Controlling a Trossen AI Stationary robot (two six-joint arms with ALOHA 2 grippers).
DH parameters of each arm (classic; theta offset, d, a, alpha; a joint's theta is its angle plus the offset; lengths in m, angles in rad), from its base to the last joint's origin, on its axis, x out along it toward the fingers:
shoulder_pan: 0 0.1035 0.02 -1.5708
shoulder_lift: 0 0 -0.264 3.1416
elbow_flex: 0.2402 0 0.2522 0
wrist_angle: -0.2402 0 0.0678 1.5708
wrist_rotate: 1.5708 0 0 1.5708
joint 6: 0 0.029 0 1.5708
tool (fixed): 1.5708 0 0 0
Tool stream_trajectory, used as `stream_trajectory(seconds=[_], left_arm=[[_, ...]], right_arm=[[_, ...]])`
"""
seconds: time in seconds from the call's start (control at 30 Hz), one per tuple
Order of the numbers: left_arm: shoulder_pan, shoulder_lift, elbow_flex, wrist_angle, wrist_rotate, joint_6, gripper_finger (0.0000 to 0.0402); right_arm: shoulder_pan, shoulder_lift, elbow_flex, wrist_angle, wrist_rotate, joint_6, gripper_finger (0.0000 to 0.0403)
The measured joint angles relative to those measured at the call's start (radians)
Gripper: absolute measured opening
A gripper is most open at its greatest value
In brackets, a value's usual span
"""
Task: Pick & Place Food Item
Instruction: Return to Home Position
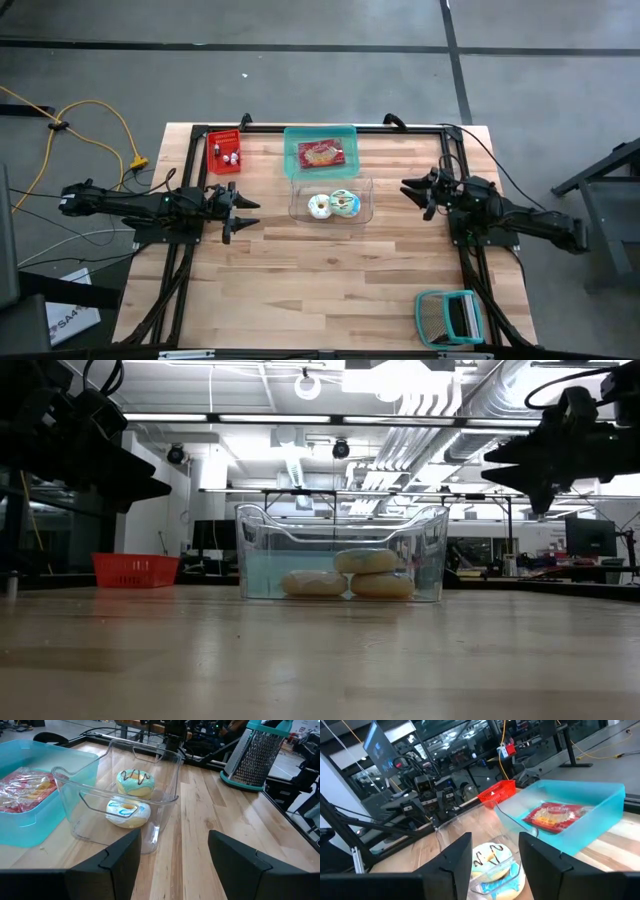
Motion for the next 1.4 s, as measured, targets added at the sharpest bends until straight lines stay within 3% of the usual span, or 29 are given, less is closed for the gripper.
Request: stream_trajectory(seconds=[0.2,1.4], left_arm=[[0.0,0.0,0.0,0.0,0.0,0.0,0.0225],[0.0,0.0,0.0,0.0,0.0,0.0,0.0225]], right_arm=[[0.0,-0.03,0.0,-0.075,0.009,0.02,0.0151],[0.0,-0.023,-0.003,-0.086,-0.003,-0.014,0.0151]])
